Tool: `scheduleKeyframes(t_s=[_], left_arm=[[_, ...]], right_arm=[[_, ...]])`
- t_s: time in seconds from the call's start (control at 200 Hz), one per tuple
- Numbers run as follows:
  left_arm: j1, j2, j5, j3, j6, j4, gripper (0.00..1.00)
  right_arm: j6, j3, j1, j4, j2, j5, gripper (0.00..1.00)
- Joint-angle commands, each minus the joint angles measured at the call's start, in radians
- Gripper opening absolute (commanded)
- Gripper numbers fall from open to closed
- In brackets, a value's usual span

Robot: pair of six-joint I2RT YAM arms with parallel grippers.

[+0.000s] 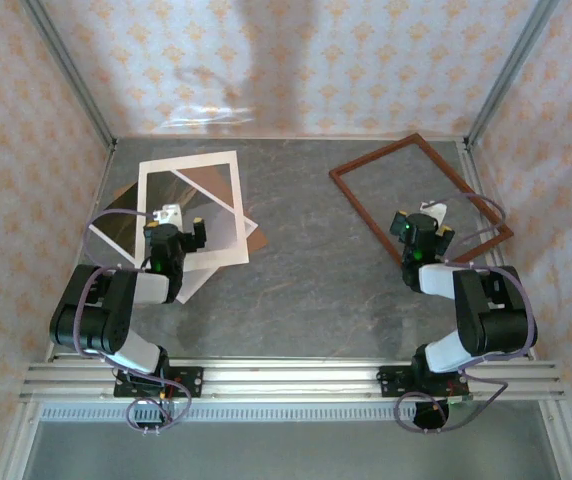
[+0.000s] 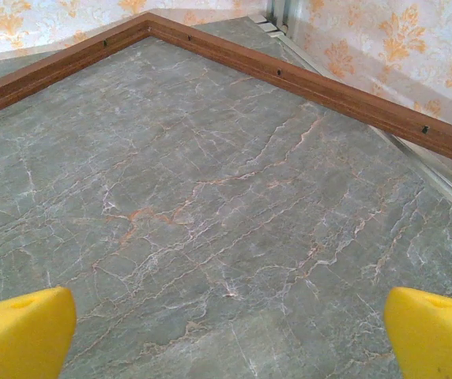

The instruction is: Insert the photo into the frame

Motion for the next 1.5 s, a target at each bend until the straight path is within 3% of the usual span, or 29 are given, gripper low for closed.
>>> scheduleKeyframes(t_s=[0.0, 0.991, 1.056, 1.166, 1.246, 1.326, 1.401, 1.497], left_arm=[[0.013, 0.000, 0.001, 0.017, 0.011, 0.007, 1.00], [0.013, 0.000, 0.001, 0.016, 0.012, 0.007, 1.00], [0.013, -0.021, -0.068, 0.008, -0.014, 0.014, 1.00], [0.016, -0.135, -0.158, 0.003, -0.049, -0.076, 1.00], [0.016, -0.255, -0.199, 0.027, -0.067, -0.212, 1.00], [0.016, -0.373, -0.255, 0.083, -0.200, -0.408, 1.00], [0.017, -0.452, -0.171, 0.131, -0.279, -0.545, 1.00], [0.015, -0.500, 0.040, 0.146, -0.395, -0.588, 1.00]], right_arm=[[-0.013, 0.003, -0.004, 0.030, 0.000, 0.001, 1.00], [-0.012, 0.003, -0.004, 0.030, 0.000, 0.002, 1.00], [-0.014, -0.002, -0.003, 0.041, -0.007, 0.018, 0.99], [0.044, 0.081, -0.001, -0.216, -0.111, 0.104, 0.99], [0.087, 0.091, -0.001, -0.278, -0.224, 0.101, 0.99], [0.146, 0.122, -0.001, -0.390, -0.320, 0.105, 0.99], [0.189, 0.182, -0.001, -0.531, -0.378, 0.054, 0.99], [0.158, 0.258, 0.029, -0.655, -0.366, -0.137, 1.00]])
